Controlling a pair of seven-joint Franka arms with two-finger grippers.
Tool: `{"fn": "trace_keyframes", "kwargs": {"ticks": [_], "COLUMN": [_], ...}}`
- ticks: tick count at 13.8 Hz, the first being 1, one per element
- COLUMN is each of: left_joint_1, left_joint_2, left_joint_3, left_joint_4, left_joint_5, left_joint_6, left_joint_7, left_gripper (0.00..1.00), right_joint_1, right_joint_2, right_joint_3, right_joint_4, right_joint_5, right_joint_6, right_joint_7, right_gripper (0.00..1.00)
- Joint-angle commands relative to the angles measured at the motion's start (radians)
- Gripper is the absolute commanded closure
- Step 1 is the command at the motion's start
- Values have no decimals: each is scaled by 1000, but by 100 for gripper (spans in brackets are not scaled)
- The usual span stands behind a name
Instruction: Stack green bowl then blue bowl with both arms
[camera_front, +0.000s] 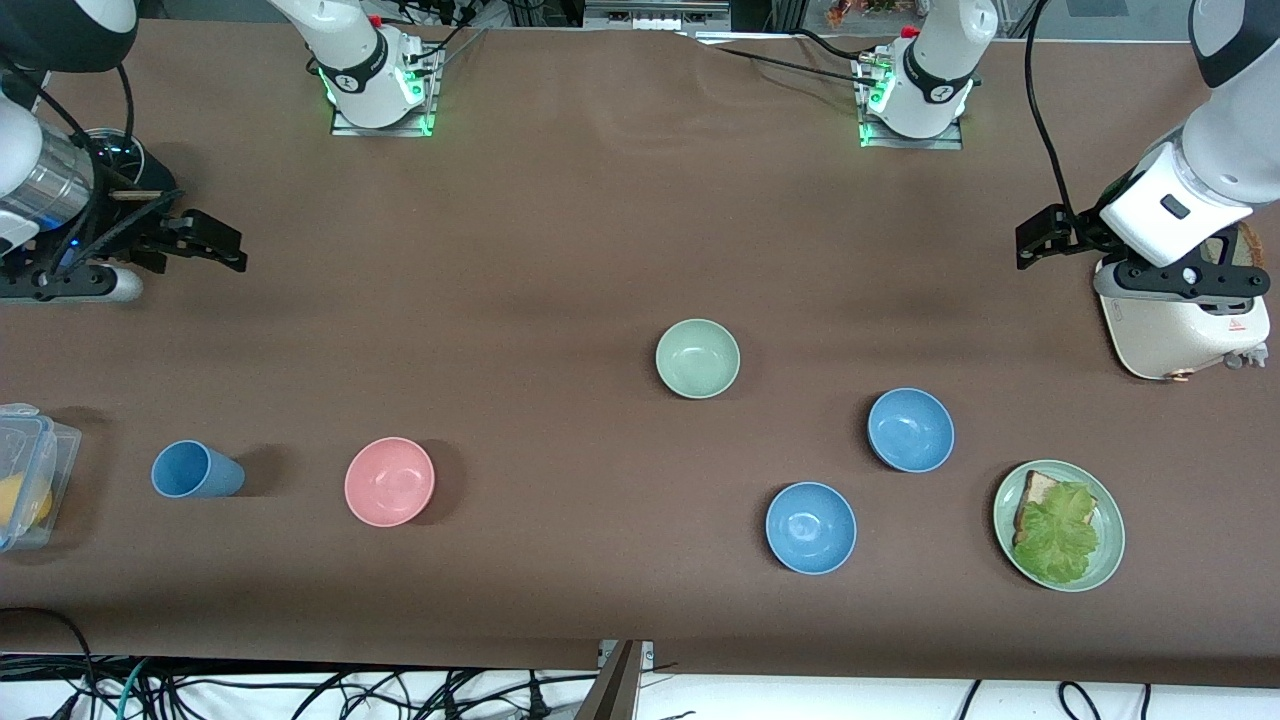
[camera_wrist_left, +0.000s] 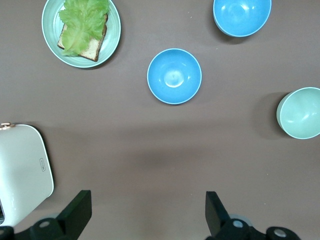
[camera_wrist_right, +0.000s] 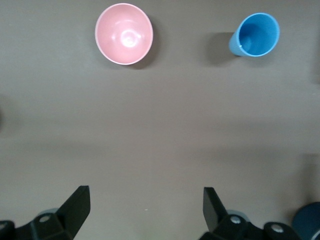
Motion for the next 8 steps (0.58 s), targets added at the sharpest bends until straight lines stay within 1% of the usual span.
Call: {"fn": "trace_keyframes", "kwargs": {"ticks": [1, 5, 8], "left_joint_1": [1, 1, 1], "left_joint_2": [10, 10, 10], "left_joint_3": [1, 1, 1], "left_joint_4": [28, 28, 28], "left_joint_5": [-11, -11, -11], "left_joint_6": [-23, -23, -23], "left_joint_7": [-3, -3, -3], "left_gripper": [0, 0, 0], "right_joint_1": [-21, -22, -24], "right_joint_2": [-1, 16, 34], "right_joint_3": [21, 19, 18], "right_joint_4": [-6, 19, 72], "right_joint_5": [-20, -20, -20], "right_joint_6": [-2, 9, -4], "right_joint_7": [-10, -25, -22], "right_gripper": [0, 0, 0]}}
